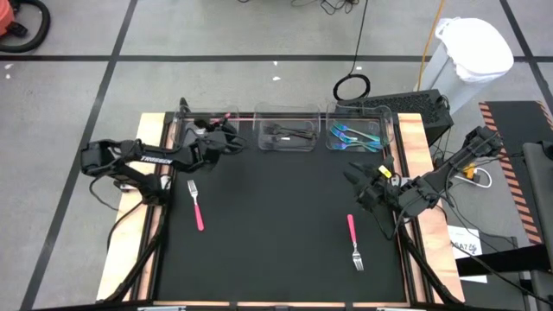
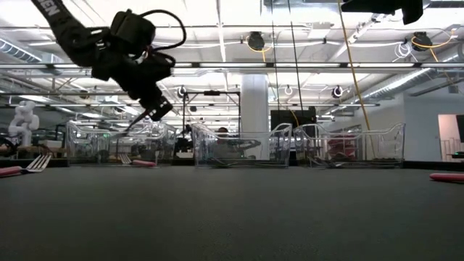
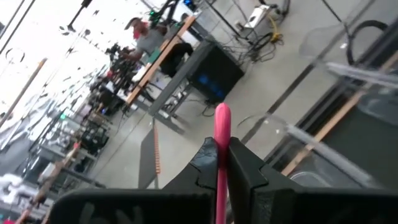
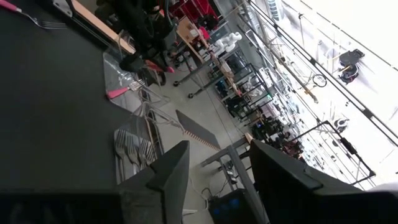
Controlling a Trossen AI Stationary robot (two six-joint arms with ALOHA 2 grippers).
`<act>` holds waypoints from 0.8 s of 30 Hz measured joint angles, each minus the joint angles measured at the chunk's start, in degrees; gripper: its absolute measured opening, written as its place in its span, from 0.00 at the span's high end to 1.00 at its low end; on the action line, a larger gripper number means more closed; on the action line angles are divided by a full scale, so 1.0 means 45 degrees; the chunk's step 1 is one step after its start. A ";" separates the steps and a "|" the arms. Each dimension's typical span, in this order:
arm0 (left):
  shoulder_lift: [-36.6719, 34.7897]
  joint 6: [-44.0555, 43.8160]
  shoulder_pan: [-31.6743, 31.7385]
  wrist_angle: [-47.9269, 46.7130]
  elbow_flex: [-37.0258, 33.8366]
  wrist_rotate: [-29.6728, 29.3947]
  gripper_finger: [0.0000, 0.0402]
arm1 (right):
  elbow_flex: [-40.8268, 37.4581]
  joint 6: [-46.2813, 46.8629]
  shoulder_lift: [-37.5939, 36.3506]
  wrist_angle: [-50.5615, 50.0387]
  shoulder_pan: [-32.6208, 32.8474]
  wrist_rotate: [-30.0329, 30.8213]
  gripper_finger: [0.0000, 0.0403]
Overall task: Sort silverware by color (type)
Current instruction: Put the pink fork into the left transparent bin
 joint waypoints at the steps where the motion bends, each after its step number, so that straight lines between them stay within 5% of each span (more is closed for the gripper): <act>1: 0.0000 -0.0018 0.0138 0.0337 -0.0187 0.0010 0.98 | 0.0000 0.0000 0.0000 0.0000 0.0000 -0.0005 0.59; 24: 0.0005 -0.2203 0.1897 0.0862 -0.1548 0.1449 0.89 | 0.0000 0.0001 0.0005 0.0000 0.0000 -0.0024 0.59</act>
